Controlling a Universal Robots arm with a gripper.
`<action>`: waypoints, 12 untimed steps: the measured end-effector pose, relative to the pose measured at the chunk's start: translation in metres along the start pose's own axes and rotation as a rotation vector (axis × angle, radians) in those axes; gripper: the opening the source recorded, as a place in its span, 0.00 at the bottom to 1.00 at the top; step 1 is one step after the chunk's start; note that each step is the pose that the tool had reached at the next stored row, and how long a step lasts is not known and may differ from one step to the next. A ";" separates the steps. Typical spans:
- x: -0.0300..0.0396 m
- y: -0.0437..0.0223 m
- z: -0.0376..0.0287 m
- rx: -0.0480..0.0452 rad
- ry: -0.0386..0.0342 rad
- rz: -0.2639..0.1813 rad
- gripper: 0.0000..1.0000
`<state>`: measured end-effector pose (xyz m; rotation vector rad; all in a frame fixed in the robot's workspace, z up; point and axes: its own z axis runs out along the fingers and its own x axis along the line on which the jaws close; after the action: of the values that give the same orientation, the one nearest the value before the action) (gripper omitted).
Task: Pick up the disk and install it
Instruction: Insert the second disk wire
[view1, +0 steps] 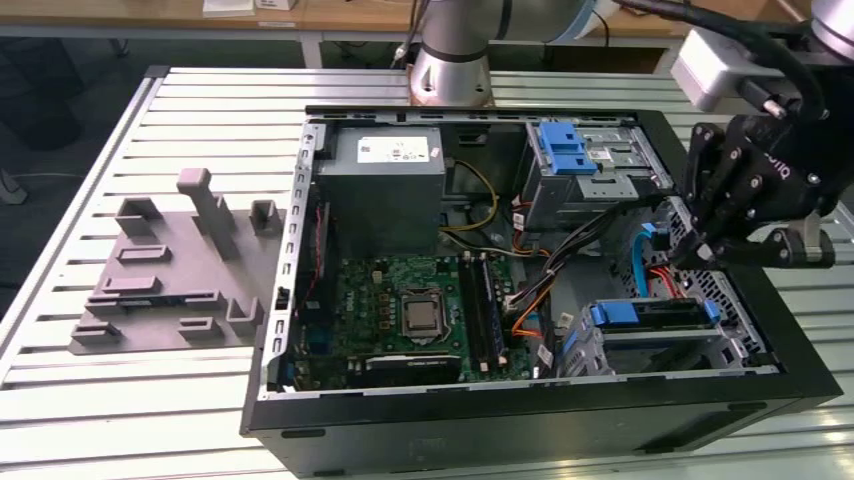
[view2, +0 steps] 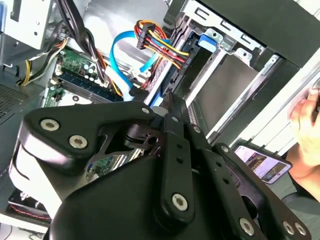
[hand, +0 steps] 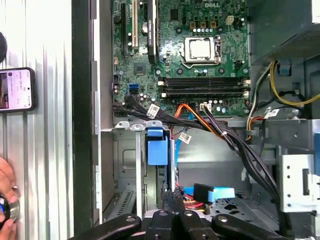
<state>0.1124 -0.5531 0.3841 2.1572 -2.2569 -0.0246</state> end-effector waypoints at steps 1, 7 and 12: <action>-0.0004 0.0019 -0.0004 0.0067 -0.0002 0.000 0.11; -0.0028 0.0117 -0.0004 0.0493 -0.0015 0.000 0.11; -0.0137 0.0156 -0.0014 0.0563 -0.0010 0.000 0.11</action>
<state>0.0975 -0.5387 0.3859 2.1843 -2.2855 0.0383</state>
